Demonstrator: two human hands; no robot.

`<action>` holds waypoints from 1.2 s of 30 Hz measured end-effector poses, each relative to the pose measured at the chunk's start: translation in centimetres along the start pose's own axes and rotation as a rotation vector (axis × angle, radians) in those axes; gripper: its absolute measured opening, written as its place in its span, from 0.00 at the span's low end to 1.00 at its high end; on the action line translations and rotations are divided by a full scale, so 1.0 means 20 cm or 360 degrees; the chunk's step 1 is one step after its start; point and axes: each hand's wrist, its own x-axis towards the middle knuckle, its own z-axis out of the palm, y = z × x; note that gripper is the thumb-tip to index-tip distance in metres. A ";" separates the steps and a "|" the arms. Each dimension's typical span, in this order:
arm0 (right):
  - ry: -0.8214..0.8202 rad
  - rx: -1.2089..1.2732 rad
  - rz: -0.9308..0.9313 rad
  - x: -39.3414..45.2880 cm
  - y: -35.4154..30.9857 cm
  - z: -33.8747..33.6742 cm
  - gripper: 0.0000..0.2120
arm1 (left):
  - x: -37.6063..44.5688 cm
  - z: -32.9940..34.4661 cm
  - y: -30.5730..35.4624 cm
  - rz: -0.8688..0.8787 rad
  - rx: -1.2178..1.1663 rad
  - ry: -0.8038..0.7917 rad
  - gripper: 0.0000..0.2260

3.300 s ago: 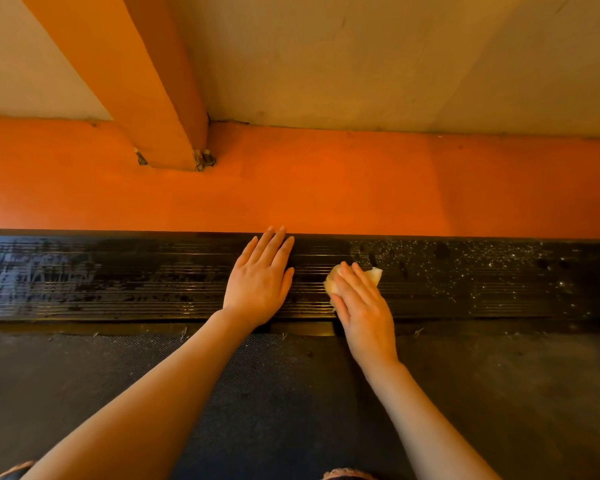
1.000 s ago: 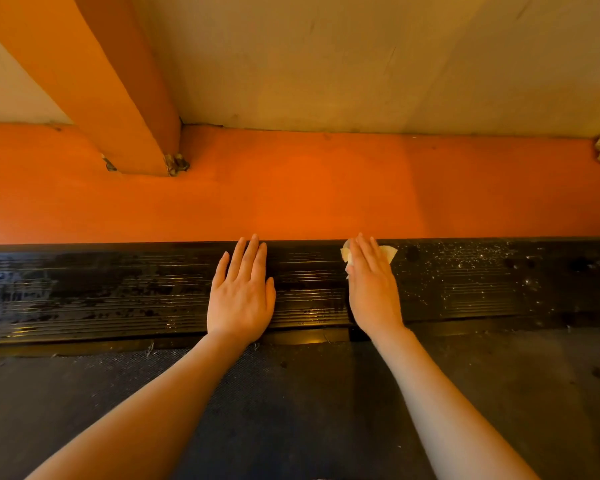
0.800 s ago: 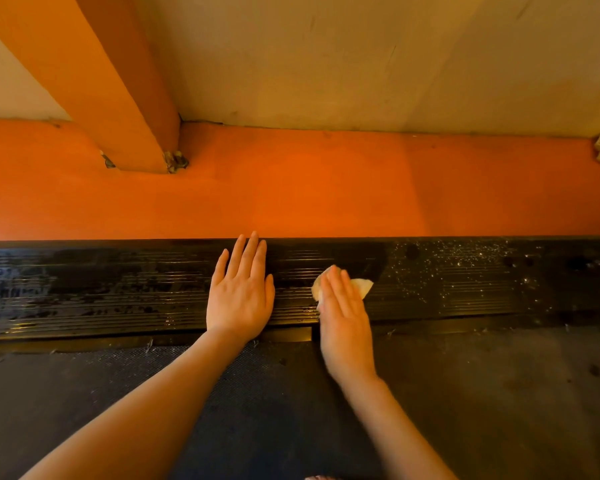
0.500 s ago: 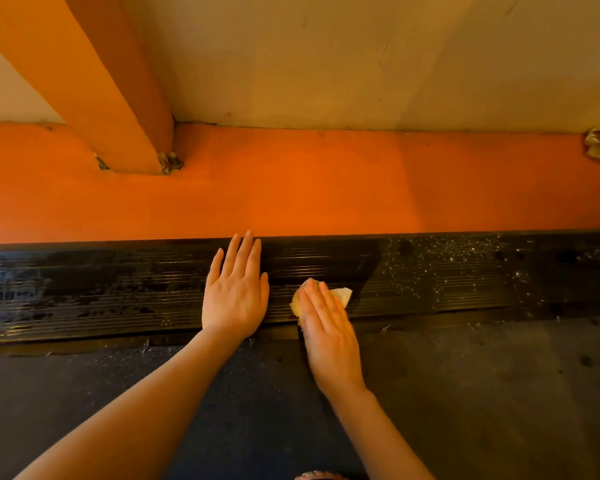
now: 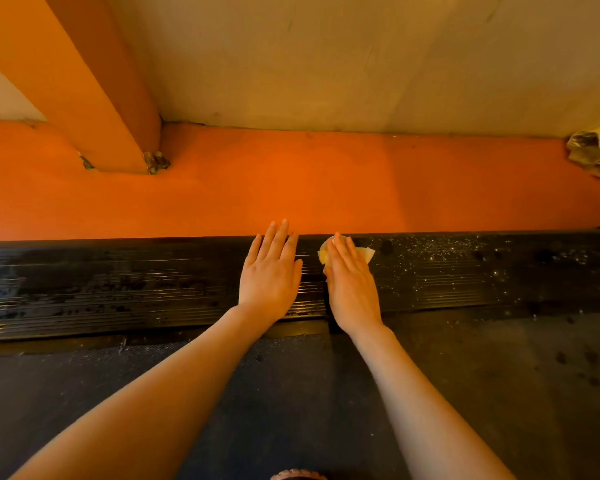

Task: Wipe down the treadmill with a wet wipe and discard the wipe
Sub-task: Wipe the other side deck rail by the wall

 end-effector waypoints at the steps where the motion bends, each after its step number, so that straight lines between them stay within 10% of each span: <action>1: 0.0017 0.0028 0.0014 -0.03 0.00 0.01 0.26 | 0.01 0.02 0.01 0.0002 0.0016 -0.0028 0.25; 36: 0.0117 -0.0052 0.0229 -0.01 0.17 -0.04 0.25 | -0.01 0.08 0.00 0.0091 0.0168 -0.0004 0.26</action>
